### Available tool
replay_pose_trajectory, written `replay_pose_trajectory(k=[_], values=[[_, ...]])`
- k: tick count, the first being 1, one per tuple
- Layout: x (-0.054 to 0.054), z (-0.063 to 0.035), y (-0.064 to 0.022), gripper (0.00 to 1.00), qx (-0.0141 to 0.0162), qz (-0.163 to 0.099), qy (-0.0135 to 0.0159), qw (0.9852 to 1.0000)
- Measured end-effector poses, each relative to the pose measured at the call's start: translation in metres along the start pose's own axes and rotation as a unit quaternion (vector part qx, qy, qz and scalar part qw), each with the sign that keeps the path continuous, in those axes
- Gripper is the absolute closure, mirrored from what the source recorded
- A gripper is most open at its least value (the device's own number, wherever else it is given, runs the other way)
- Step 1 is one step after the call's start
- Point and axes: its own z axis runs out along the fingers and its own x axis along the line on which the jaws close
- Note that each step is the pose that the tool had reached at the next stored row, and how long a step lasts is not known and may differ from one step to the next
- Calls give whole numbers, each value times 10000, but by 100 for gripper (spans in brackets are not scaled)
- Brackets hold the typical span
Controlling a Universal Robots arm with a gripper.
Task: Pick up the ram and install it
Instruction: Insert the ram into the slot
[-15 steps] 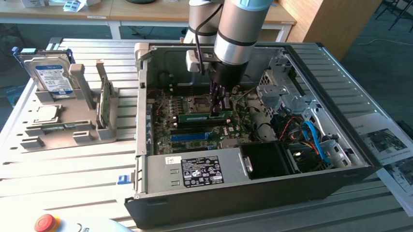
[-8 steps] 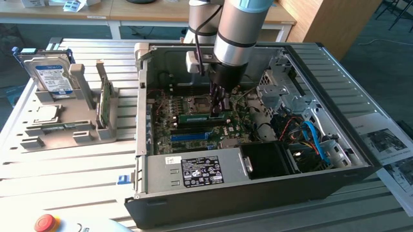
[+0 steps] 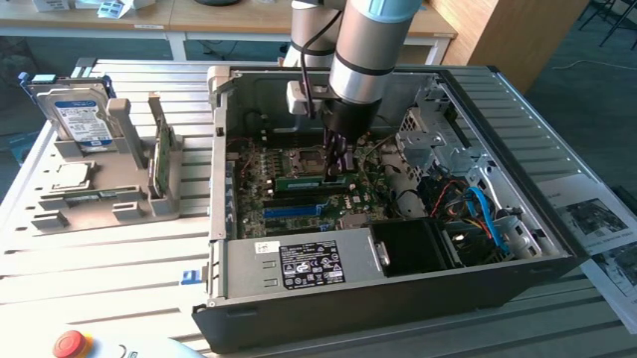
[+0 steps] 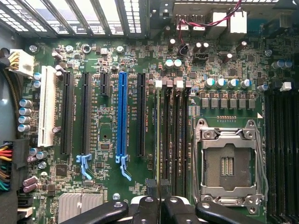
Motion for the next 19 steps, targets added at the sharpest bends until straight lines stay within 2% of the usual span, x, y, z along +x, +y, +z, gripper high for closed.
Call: replay_pose_trajectory(k=[19], values=[[0, 13, 10, 88, 5, 0, 0, 10000]])
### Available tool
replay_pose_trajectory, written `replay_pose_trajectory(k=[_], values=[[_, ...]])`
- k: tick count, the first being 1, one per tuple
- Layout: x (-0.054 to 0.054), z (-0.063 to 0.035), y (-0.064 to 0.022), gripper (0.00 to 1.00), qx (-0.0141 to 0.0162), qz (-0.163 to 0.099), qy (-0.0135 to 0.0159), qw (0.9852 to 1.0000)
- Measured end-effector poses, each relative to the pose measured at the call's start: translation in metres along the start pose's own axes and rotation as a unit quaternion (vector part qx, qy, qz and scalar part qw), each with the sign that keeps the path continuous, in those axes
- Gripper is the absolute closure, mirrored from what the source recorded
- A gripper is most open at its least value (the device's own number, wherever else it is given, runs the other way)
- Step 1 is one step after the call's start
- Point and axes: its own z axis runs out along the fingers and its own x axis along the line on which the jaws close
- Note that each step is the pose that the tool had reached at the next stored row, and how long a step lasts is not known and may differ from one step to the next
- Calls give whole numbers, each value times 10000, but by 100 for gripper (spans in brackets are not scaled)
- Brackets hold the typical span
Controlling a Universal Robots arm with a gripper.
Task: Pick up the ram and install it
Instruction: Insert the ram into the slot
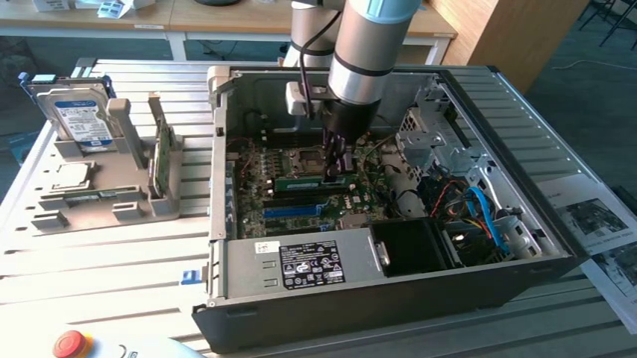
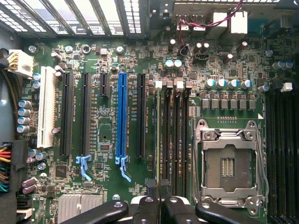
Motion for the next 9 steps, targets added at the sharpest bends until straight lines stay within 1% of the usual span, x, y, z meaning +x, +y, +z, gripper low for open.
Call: replay_pose_trajectory(k=[9], values=[[0, 11, 1, 88, 1, 13, 0, 10000]])
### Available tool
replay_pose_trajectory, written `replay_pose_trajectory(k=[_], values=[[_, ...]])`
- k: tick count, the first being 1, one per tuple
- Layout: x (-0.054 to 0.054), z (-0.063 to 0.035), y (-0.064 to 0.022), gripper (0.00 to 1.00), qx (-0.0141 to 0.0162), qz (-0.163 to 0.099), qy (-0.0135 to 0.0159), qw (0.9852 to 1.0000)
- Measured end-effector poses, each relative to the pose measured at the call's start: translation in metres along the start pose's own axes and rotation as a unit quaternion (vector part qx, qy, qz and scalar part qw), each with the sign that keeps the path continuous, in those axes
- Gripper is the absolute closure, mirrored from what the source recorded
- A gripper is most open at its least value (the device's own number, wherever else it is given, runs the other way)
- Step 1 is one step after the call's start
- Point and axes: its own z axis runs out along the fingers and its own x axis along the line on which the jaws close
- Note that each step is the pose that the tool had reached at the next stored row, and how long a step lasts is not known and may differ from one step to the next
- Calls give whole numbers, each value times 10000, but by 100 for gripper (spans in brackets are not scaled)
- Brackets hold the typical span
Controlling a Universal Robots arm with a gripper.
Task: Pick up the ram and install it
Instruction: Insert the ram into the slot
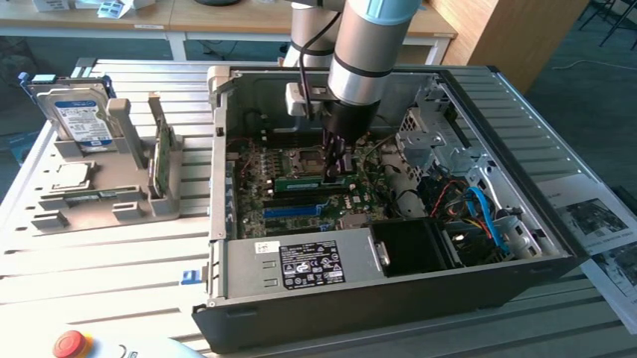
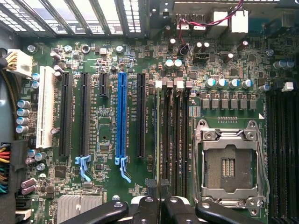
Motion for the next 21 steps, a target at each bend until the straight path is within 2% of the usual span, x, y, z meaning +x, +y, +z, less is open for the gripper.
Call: replay_pose_trajectory(k=[14, 21], values=[[-1, -19, 2, 88, 2, 5, -1, 10000], [-1, -19, 7, 88, 54, 6, -2, 10000]])
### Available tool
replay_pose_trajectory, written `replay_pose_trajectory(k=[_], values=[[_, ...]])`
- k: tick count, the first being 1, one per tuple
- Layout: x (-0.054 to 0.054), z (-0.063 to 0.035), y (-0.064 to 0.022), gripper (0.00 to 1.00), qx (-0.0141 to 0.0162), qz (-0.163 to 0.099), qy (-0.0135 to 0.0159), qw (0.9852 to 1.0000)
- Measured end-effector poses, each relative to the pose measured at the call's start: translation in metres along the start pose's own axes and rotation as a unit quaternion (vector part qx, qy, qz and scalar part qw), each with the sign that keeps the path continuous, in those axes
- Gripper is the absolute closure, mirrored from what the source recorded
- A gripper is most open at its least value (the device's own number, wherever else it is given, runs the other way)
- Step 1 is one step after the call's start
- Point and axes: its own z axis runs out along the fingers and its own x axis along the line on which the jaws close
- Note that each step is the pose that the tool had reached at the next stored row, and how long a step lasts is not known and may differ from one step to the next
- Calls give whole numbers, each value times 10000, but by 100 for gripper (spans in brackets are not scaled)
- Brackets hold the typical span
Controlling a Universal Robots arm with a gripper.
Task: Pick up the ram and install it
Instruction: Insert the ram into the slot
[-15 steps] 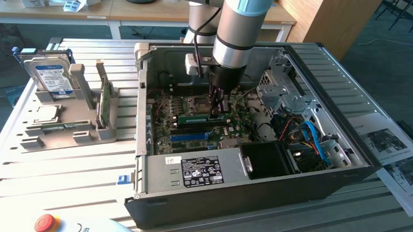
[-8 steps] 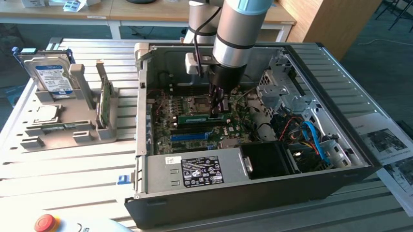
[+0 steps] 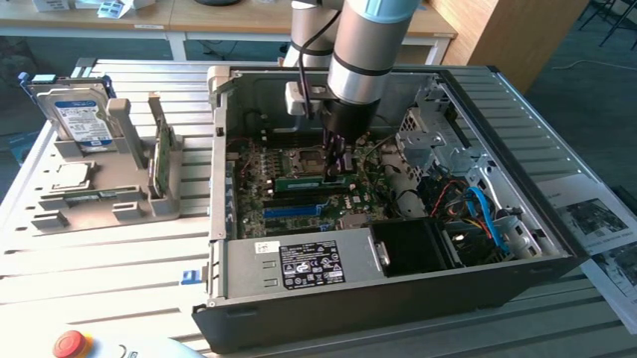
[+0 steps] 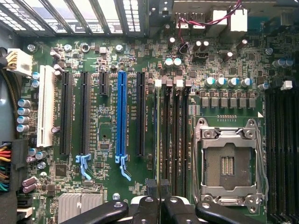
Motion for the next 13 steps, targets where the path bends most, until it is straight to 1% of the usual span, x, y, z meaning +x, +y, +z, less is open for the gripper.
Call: replay_pose_trajectory(k=[5, 13], values=[[0, 0, 9, 88, 24, 0, 0, 10000], [0, 1, 28, 88, 24, 0, 0, 10000]])
